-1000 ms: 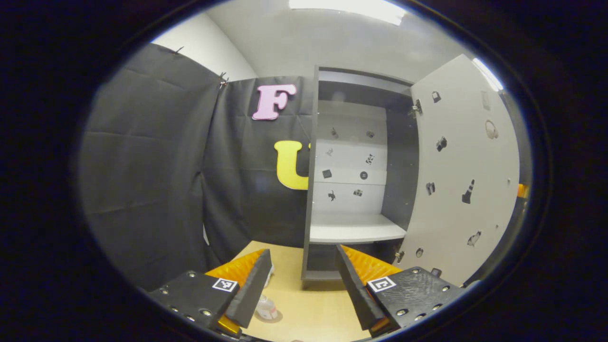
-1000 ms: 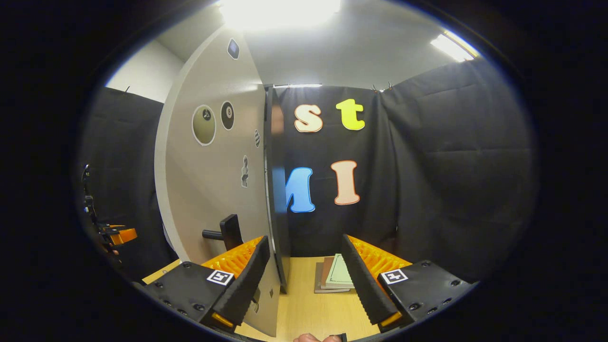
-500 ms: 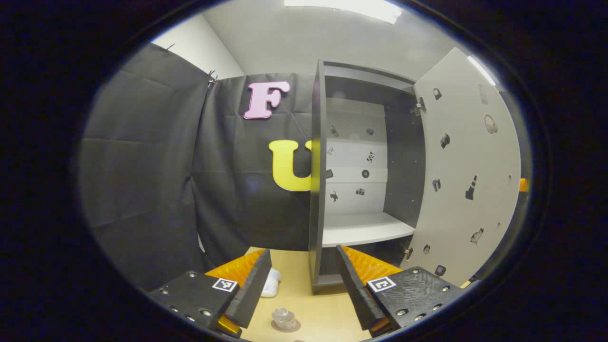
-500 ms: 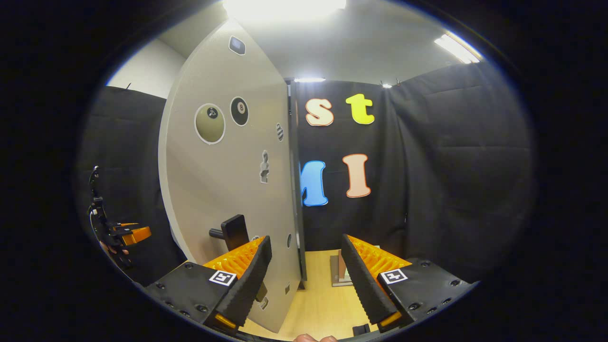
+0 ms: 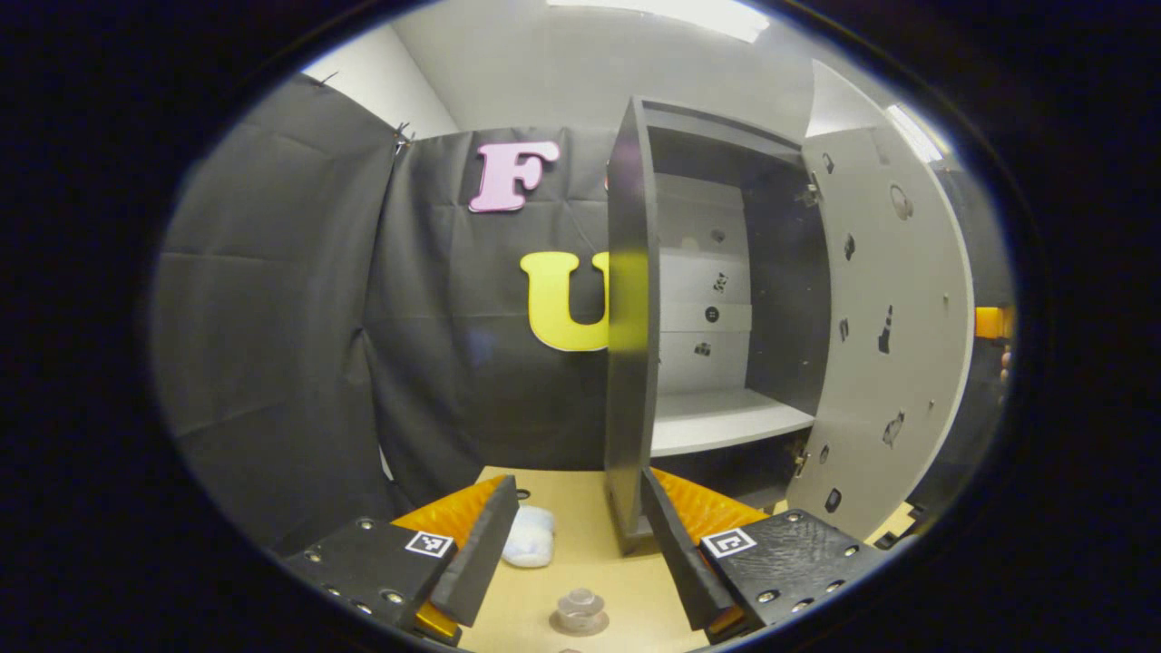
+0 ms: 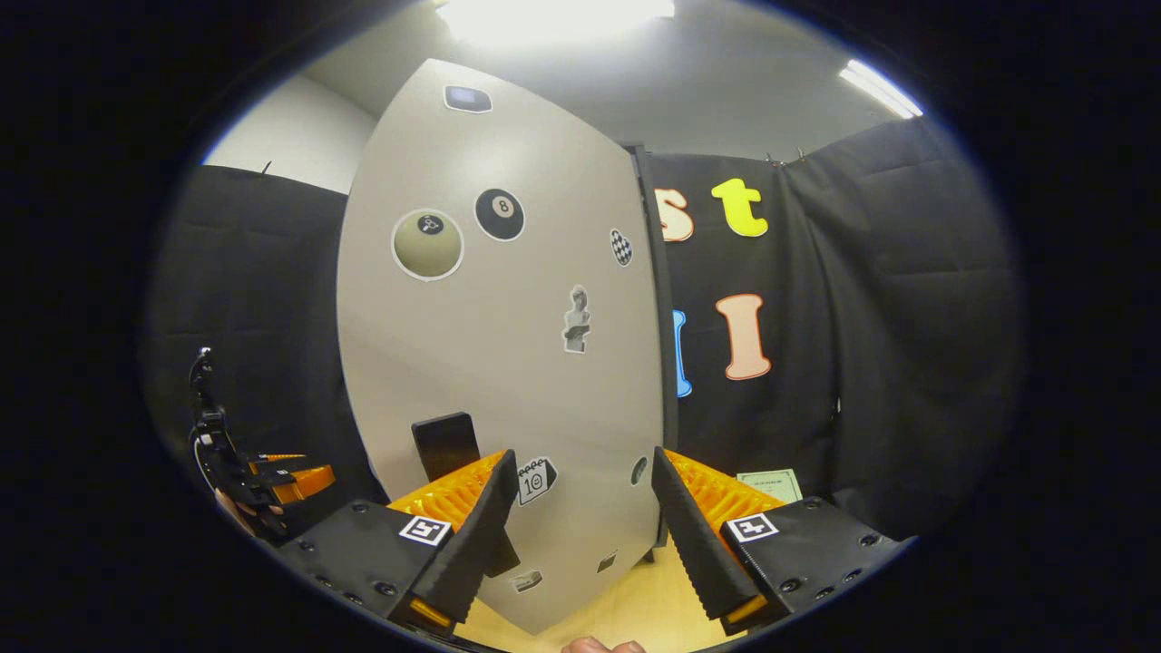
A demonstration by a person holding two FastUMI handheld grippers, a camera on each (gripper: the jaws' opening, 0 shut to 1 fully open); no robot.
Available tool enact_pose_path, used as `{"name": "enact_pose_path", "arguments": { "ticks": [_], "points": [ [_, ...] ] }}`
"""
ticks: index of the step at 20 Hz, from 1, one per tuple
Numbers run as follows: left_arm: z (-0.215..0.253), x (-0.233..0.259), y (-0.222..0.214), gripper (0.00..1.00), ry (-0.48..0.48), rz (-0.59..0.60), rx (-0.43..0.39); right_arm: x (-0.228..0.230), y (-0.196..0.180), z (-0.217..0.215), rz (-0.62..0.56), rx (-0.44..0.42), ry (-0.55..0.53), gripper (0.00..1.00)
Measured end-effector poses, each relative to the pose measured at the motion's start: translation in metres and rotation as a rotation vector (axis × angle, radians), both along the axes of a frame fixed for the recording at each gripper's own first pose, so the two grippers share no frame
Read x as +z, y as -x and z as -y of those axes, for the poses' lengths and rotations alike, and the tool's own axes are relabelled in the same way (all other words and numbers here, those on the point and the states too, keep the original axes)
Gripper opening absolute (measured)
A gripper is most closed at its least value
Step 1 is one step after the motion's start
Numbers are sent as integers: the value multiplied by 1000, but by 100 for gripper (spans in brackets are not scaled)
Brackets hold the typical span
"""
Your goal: Open the cabinet door with the right hand, grasp the bottle in the cabinet with the left hand and place it on the coaster, then close the cabinet door with the right hand.
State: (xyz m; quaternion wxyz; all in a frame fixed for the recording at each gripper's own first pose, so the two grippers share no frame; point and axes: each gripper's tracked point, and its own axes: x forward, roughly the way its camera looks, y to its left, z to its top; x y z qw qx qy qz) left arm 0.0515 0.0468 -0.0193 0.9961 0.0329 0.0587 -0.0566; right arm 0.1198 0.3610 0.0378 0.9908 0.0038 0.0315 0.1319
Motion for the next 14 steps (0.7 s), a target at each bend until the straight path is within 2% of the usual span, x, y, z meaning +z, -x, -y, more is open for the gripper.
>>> {"name": "enact_pose_path", "arguments": {
  "ticks": [5, 6, 7, 11, 14],
  "points": [
    [-32, -2, -7, 84, 23, -5, 21, -8, -31, -55, -28, 95, -58, 95],
    [-36, -2, -7, 83, 25, -10, 24, -9, -37, -69, -36, 117, -65, 89],
    [-41, -3, -7, 82, 26, -14, 26, -10, -43, -81, -41, 134, -65, 96],
    [-57, -13, -7, 84, 33, -19, 45, -20, -56, -123, -64, 219, -56, 96],
    [-60, -24, -7, 82, 75, -31, 53, -22, -60, -127, -84, 201, -44, 96]
  ]
}}
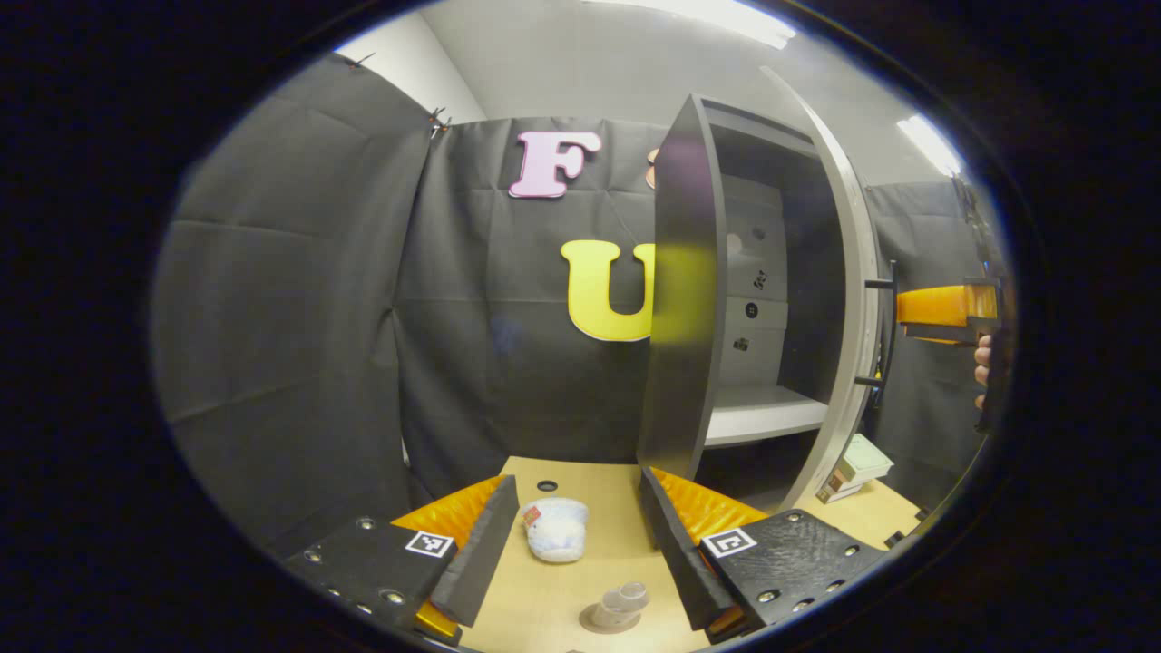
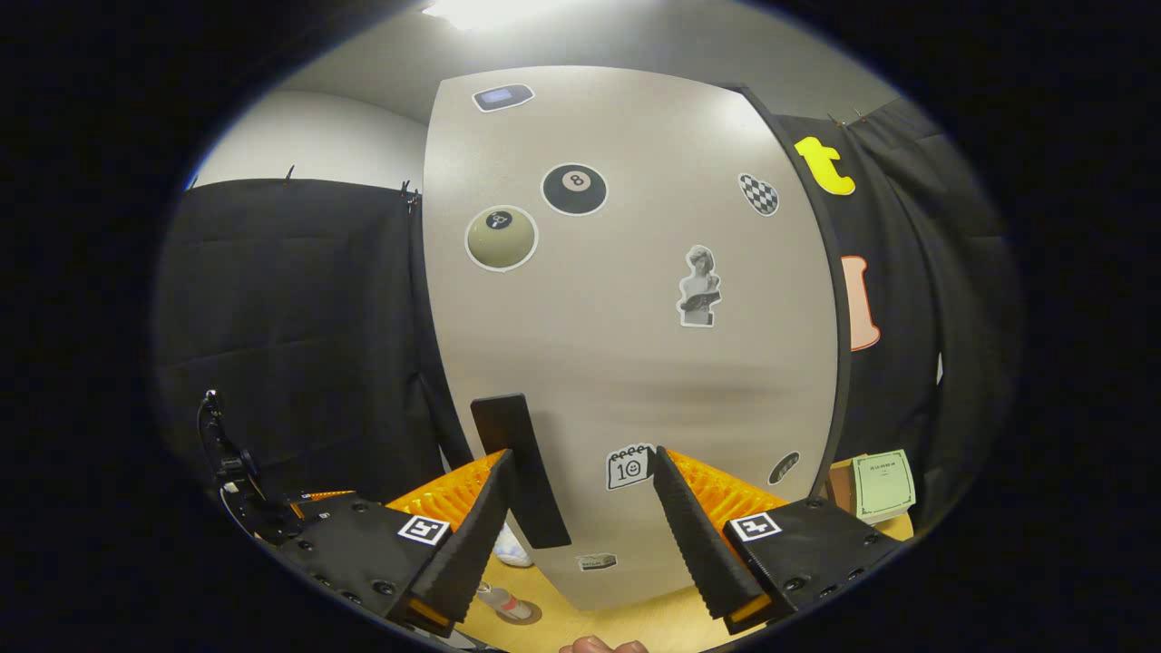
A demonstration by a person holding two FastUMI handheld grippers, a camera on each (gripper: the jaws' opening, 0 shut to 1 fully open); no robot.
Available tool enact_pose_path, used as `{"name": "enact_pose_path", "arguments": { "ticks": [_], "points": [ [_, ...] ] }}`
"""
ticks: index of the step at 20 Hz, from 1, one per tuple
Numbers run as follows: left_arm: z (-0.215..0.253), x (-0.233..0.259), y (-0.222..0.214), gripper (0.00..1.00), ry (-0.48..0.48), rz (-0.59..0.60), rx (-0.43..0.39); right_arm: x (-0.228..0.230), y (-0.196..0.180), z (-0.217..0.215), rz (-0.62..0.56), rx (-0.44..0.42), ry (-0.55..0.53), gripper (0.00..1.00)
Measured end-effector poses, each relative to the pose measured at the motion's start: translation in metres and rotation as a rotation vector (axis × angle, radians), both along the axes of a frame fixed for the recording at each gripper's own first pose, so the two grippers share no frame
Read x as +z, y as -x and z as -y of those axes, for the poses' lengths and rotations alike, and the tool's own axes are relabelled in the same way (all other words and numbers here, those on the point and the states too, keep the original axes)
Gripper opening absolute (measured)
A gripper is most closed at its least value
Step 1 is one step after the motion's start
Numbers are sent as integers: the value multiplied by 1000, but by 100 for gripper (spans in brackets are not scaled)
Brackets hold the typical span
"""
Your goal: Open the cabinet door with the right hand, grasp the bottle in the cabinet with the left hand and place it on the coaster, then close the cabinet door with the right hand.
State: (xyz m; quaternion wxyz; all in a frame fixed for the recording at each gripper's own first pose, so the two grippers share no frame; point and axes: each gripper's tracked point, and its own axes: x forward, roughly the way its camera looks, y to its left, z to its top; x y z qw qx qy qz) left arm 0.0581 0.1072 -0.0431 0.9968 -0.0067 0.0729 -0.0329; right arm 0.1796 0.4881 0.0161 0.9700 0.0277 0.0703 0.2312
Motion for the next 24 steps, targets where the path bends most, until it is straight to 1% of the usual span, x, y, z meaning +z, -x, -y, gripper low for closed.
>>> {"name": "enact_pose_path", "arguments": {
  "ticks": [3, 4, 6, 7, 9, 10, 11, 13, 15, 16, 18, 21, 24],
  "points": [
    [2, 2, -2, 85, 66, 20, 9, -2, -3, 17, 8, -37, 37, 96],
    [3, 2, -3, 82, 77, 19, 9, -1, 0, 25, 14, -49, 47, 96],
    [7, 9, -2, 84, 79, 27, 8, -6, 3, 40, 13, -48, 52, 96],
    [14, 15, -6, 82, 77, 34, 10, -11, 5, 48, -2, -38, 46, 96],
    [29, 24, -9, 86, 102, 45, 18, -18, 6, 73, -29, -42, 28, 96],
    [37, 31, -7, 82, 113, 53, 28, -20, 6, 88, -41, -50, 26, 96],
    [43, 36, -5, 83, 113, 62, 41, -21, 7, 105, -45, -62, 29, 97],
    [59, 52, 0, 83, 103, 93, 46, -17, 2, 141, -19, -116, 53, 97],
    [77, 64, -1, 83, 78, 117, 20, -14, 1, 176, 3, -174, 85, 97],
    [84, 66, -2, 82, 58, 118, 9, -15, 1, 189, 16, -194, 92, 97],
    [99, 73, -5, 82, 24, 133, -2, -17, 0, 206, 28, -214, 97, 98],
    [123, 81, -5, 82, 7, 155, -25, -21, 5, 228, 33, -245, 95, 98],
    [145, 79, -5, 82, -7, 160, -44, -30, 13, 242, 25, -246, 112, 98]
  ]
}}
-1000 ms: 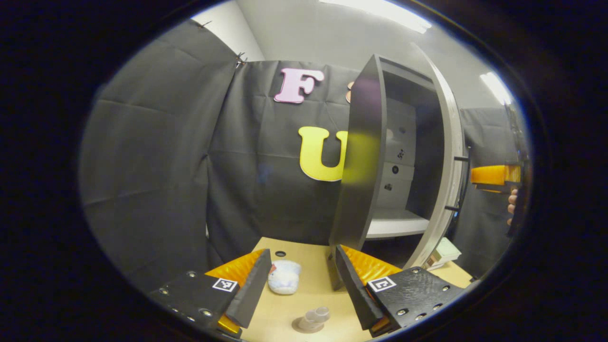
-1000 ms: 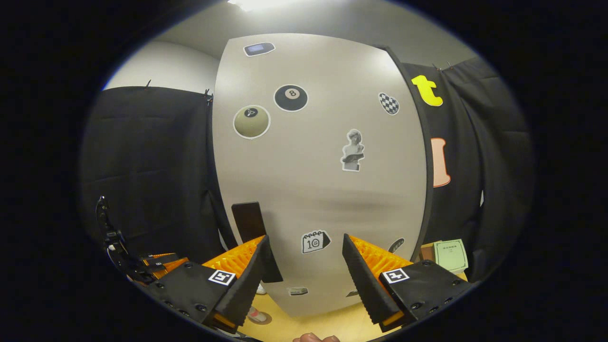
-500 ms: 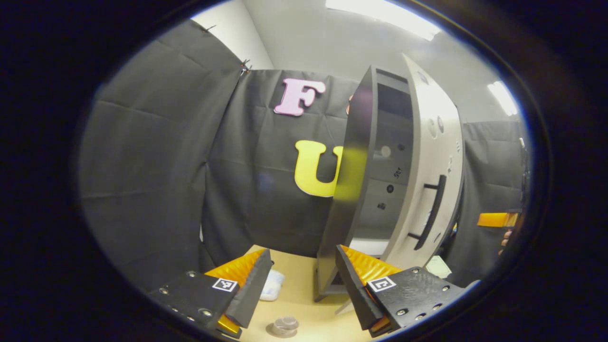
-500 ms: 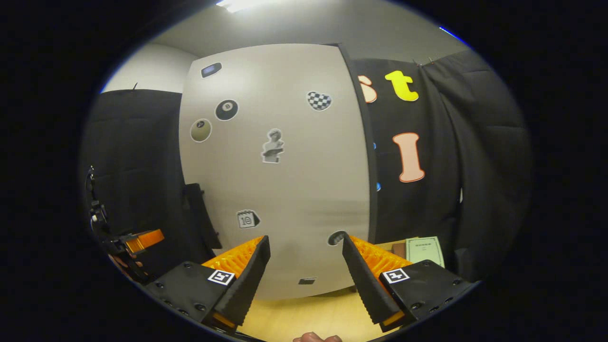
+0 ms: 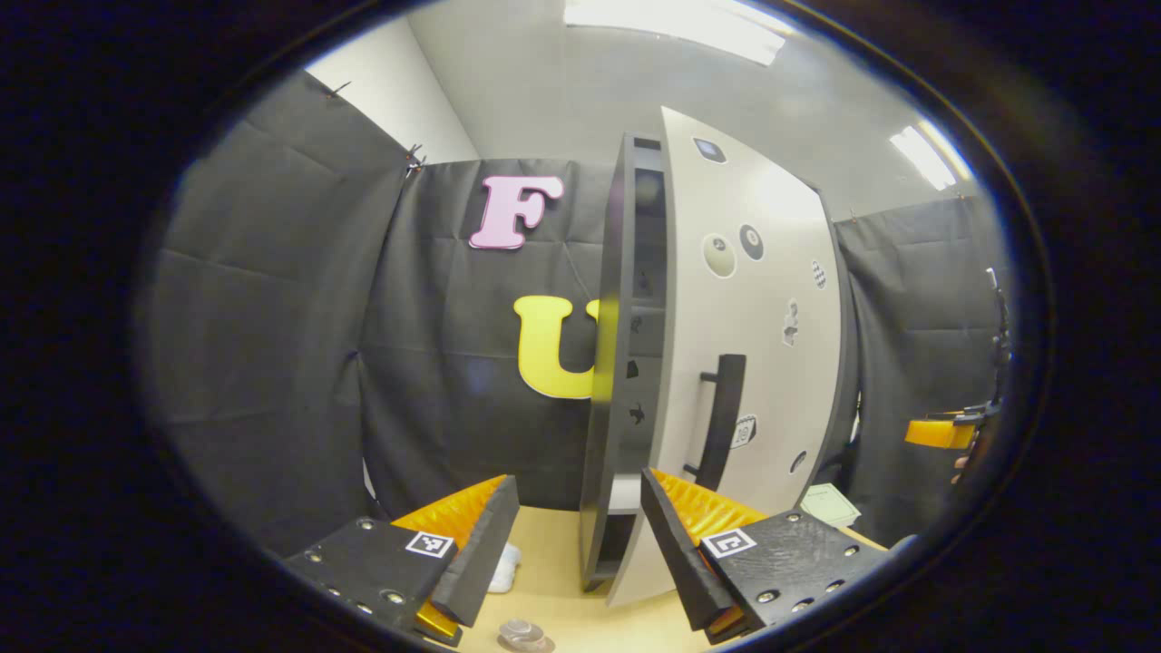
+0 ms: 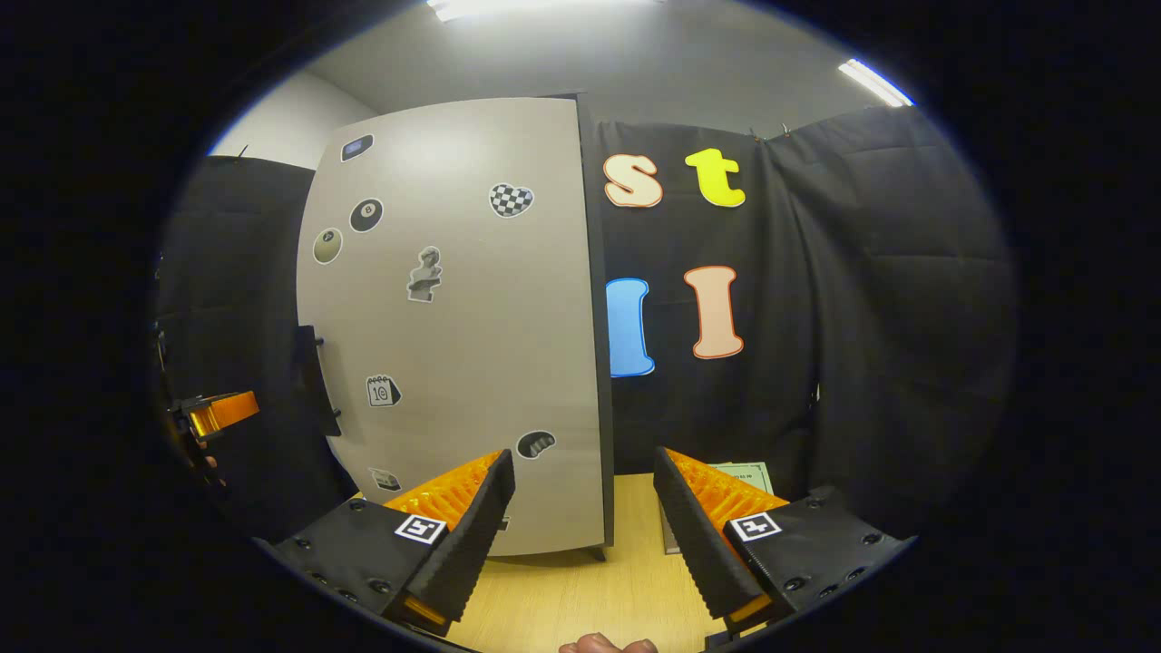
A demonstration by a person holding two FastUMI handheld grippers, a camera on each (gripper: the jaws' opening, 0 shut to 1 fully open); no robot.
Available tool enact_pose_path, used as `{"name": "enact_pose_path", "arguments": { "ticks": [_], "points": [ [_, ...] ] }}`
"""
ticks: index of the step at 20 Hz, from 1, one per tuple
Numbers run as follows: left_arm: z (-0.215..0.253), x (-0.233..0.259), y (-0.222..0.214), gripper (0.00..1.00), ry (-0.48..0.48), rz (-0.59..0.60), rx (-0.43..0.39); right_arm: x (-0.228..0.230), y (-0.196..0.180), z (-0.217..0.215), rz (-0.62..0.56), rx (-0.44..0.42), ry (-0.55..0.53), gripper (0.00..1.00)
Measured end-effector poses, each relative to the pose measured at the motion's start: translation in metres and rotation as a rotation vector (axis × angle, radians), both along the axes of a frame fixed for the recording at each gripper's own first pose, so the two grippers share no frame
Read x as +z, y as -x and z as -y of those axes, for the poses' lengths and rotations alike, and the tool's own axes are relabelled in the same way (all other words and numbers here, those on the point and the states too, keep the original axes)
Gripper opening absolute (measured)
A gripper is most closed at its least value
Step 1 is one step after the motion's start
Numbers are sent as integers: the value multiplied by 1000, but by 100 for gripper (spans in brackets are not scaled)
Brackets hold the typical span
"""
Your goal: Open the cabinet door with the right hand, grasp the bottle in the cabinet with the left hand and place it on the coaster, then close the cabinet door with the right hand.
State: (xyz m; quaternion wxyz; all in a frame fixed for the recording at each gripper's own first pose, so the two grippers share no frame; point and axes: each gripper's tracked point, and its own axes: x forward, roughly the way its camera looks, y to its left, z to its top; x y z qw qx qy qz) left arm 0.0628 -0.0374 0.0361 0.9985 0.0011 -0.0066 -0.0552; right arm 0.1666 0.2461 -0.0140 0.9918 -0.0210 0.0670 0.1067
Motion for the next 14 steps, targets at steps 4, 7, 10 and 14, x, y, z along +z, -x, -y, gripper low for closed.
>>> {"name": "enact_pose_path", "arguments": {
  "ticks": [4, 7, 10, 14],
  "points": [
    [24, 7, -11, 82, -52, 5, -5, -3, 8, 10, 6, 16, 26, 98],
    [42, 13, -13, 82, -54, 17, -22, 0, 11, 12, 19, 29, 21, 98],
    [58, 9, -12, 82, -52, 13, -40, 1, 14, 18, 26, 29, 11, 98],
    [69, 0, -12, 82, -67, -6, -50, -2, 20, 35, 17, 11, -8, 97]
  ]
}}
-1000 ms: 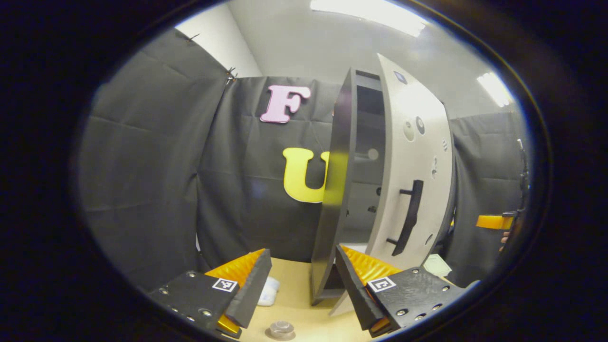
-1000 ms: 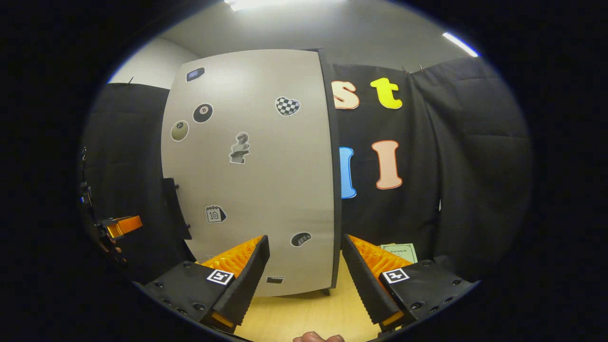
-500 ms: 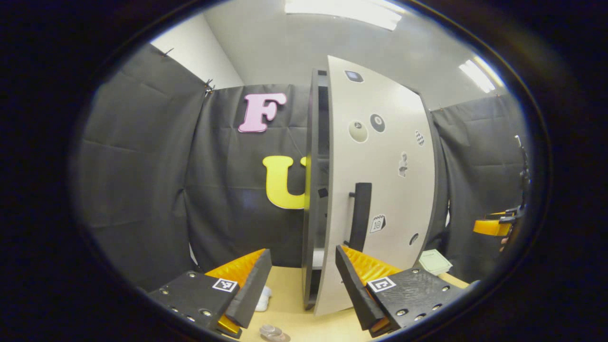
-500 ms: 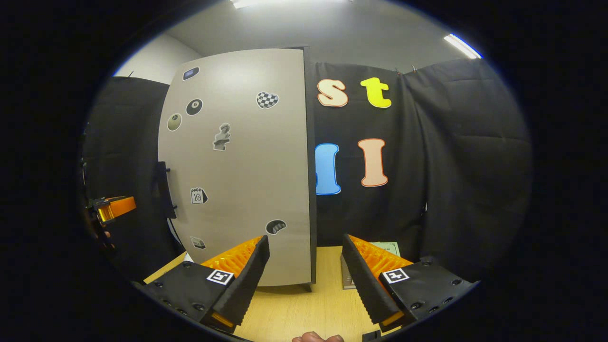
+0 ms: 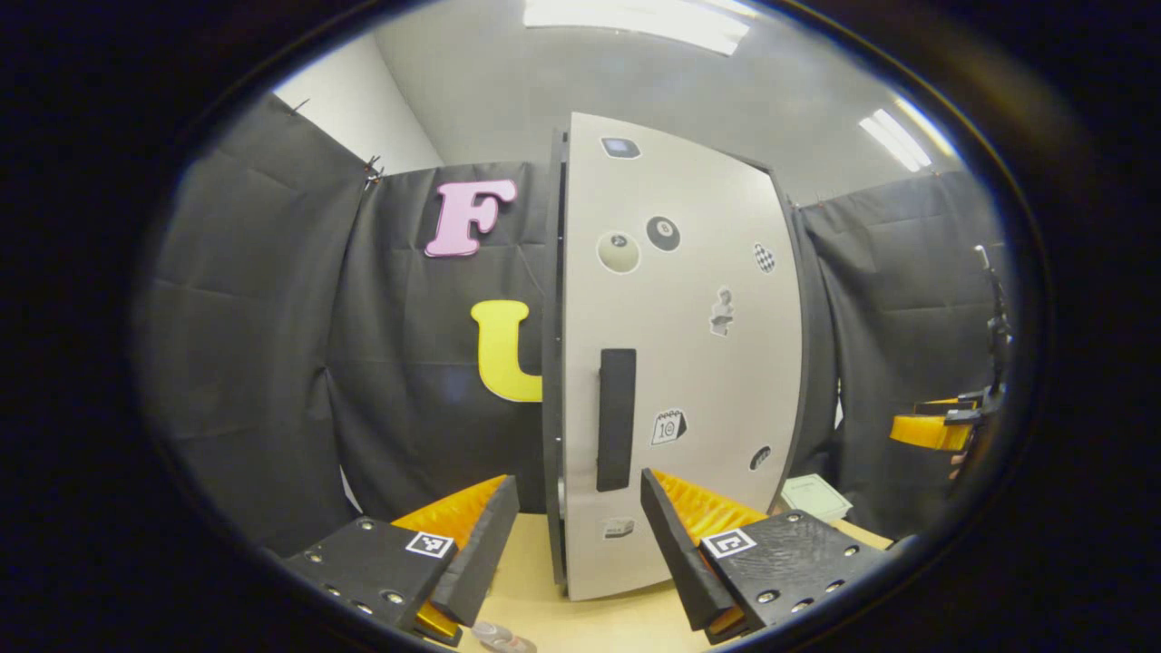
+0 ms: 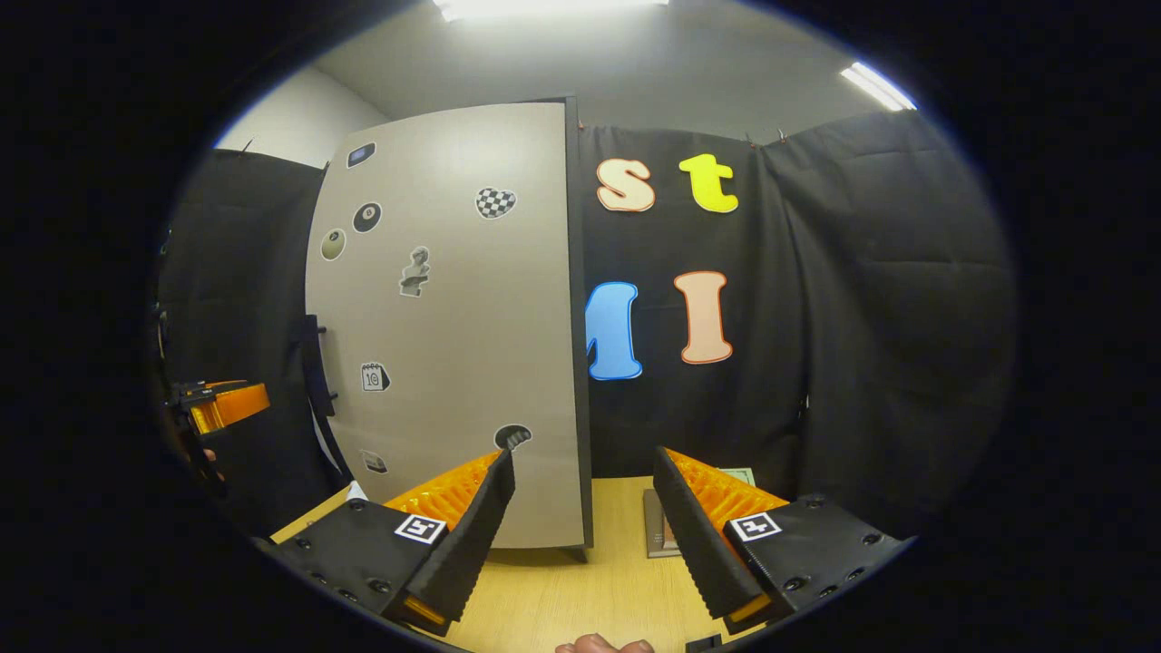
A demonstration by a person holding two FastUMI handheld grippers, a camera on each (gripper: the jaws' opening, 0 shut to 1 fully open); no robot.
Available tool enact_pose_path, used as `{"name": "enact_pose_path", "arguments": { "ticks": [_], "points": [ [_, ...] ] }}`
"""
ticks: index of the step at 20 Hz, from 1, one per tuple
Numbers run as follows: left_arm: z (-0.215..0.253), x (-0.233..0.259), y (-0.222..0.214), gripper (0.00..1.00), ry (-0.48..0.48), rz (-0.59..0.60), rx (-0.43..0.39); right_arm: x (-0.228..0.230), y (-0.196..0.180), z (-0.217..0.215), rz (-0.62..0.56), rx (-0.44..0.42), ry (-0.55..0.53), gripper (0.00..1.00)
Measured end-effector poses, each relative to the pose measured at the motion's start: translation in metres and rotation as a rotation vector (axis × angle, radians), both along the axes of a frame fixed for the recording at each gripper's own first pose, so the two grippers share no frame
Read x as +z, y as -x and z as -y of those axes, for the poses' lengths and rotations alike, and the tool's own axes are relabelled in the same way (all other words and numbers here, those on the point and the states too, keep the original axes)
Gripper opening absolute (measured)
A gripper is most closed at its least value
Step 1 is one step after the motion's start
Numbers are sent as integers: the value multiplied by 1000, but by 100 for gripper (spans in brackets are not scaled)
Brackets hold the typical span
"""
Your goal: Open the cabinet door with the right hand, grasp the bottle in the cabinet with the left hand and place it on the coaster, then close the cabinet door with the right hand.
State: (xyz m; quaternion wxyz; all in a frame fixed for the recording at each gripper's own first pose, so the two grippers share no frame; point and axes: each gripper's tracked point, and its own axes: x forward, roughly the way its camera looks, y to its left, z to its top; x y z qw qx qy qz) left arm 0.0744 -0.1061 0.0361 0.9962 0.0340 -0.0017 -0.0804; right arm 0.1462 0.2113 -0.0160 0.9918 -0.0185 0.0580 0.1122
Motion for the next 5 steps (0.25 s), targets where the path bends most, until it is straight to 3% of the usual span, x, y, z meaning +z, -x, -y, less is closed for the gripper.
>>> {"name": "enact_pose_path", "arguments": {
  "ticks": [5],
  "points": [
    [3, -1, 5, 82, -10, 0, 22, 0, 0, 18, -9, -5, -47, 98]
  ]
}}
